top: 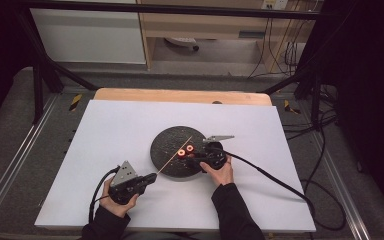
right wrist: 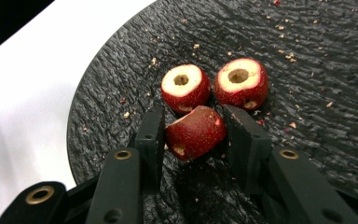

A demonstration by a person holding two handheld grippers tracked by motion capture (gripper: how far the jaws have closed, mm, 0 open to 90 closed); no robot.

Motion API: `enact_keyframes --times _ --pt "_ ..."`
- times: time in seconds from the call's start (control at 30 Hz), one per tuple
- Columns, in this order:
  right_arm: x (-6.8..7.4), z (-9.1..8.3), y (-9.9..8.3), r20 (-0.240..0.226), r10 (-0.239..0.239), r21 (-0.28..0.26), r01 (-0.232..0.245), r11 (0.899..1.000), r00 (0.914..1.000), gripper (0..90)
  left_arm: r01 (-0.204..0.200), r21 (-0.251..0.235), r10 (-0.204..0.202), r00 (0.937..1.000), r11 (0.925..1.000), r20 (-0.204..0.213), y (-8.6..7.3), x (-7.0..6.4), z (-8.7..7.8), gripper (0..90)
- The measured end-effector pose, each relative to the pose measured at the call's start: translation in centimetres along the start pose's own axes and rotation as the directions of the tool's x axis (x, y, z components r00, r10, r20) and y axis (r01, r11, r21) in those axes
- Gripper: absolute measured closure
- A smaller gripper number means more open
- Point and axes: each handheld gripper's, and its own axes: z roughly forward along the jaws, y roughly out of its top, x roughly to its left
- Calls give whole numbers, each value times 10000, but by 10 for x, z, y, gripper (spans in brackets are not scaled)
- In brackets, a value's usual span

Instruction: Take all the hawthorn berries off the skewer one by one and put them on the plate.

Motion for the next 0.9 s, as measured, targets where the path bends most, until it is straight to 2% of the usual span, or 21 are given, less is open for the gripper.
enact_keyframes --times 0.17,0.23,0.47,0.7,0.9 --pt "1 0 -1 61 -106 54 105 9999 9999 566 -11 -8 11 10000 10000 -6 0 0 0 880" --pt "1 -1 -1 94 -171 -4 171 9999 9998 523 -13 3 13 10000 10000 -5 0 0 0 880" --pt "6 -16 5 345 -544 -329 556 9979 9979 403 1 26 -1 10000 10000 -26 0 0 0 879" --pt "7 -33 4 490 -874 -483 898 9948 9950 216 42 56 -42 10000 10000 -40 1 1 0 879" --pt "1 -50 -7 826 -1254 -494 1298 9903 9887 88 66 101 -65 10000 9999 -54 2 1 1 879"
